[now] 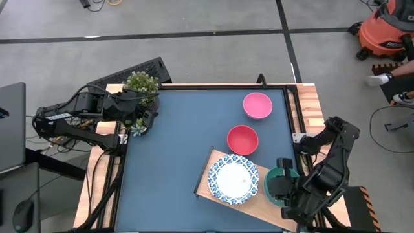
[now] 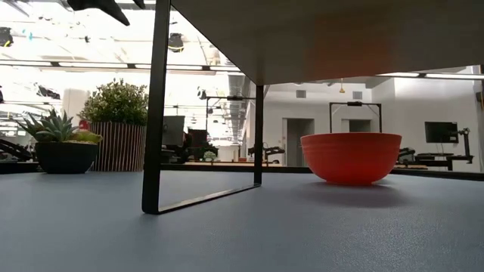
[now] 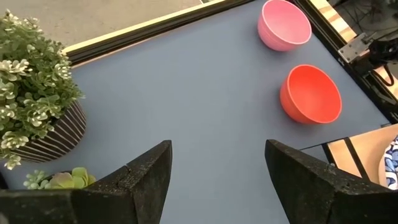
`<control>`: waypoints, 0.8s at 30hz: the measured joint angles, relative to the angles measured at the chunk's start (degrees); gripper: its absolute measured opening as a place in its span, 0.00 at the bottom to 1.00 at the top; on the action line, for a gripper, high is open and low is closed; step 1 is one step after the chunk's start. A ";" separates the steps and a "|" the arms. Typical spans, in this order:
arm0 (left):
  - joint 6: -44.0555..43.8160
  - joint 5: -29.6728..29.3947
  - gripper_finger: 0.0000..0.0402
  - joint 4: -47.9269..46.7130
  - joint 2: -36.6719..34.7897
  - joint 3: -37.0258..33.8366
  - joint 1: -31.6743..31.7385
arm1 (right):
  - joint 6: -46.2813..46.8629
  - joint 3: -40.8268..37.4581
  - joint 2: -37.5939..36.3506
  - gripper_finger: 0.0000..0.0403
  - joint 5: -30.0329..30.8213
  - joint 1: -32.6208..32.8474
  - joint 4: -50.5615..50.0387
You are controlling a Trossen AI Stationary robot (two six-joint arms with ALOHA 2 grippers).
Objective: Place and stack bowls onto a shelf
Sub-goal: Stack the green bowl on the top of the blue bowl on the shelf
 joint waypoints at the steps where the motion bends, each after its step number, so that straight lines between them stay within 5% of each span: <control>1: 0.00 0.00 0.61 0.00 -0.02 0.00 0.00 | -0.04 0.42 -0.09 0.08 0.01 -0.07 -0.07; 24: 0.00 0.00 0.61 0.00 0.00 0.00 0.00 | 0.90 -4.22 0.06 0.06 -1.38 0.39 2.71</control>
